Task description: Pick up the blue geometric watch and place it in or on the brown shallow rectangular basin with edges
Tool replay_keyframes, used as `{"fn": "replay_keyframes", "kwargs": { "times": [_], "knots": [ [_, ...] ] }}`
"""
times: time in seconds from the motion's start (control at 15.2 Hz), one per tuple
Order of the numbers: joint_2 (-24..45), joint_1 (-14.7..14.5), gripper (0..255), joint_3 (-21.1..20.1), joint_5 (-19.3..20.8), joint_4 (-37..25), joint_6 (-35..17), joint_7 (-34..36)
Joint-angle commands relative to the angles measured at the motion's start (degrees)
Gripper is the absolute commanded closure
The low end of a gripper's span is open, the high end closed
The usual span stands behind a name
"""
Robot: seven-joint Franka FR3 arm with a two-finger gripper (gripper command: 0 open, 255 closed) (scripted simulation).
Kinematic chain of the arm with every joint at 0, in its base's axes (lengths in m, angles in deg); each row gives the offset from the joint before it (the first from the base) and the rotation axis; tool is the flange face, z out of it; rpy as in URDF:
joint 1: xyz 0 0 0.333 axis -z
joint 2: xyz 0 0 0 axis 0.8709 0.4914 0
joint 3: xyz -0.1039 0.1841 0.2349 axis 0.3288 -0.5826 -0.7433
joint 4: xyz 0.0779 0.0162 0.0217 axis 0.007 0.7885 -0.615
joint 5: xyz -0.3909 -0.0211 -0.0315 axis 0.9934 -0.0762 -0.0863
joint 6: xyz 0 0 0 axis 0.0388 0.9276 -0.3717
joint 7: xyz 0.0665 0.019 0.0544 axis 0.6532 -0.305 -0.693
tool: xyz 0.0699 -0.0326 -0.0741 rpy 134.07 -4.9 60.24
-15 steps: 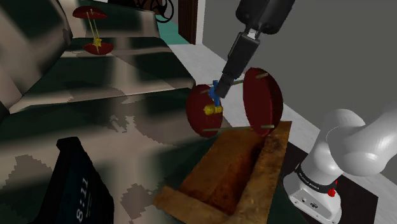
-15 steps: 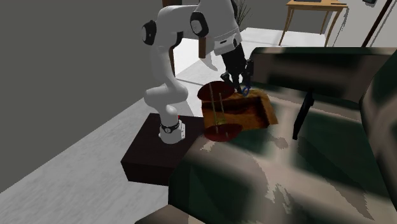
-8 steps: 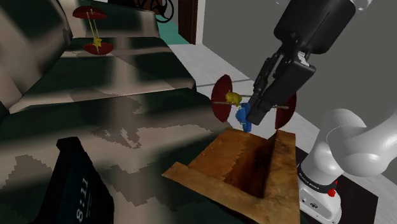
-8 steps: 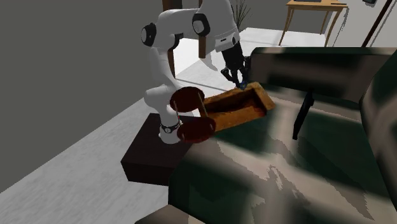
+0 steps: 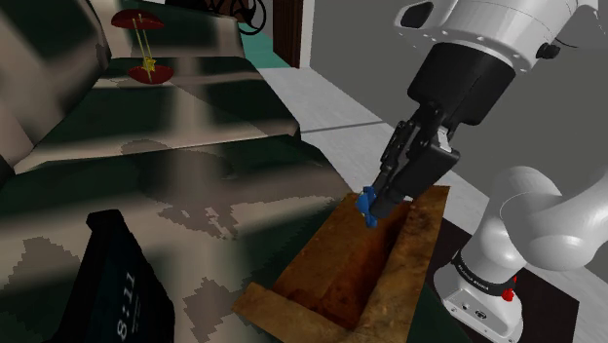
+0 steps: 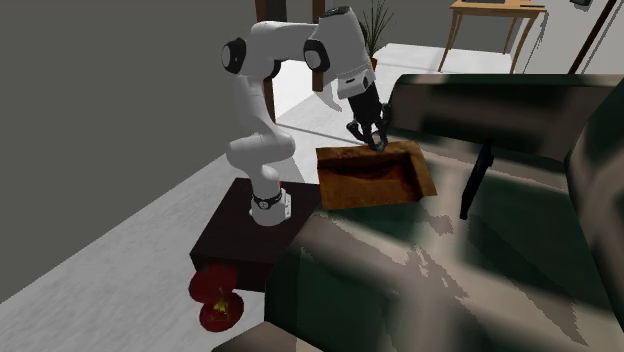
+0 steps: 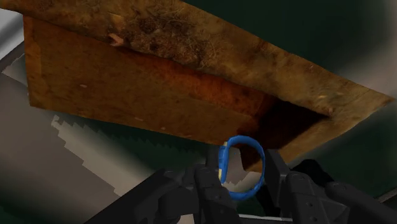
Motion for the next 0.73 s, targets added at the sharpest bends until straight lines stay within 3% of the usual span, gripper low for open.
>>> {"fn": "replay_keyframes", "kwargs": {
  "times": [0.0, 0.66],
  "knots": [
    [-0.42, -0.20, 255, -0.26, -0.44, 1.75, -1.28, -0.47],
    [-0.90, -0.54, 255, -0.81, -1.18, 4.27, -3.25, -1.08]
  ]
}}
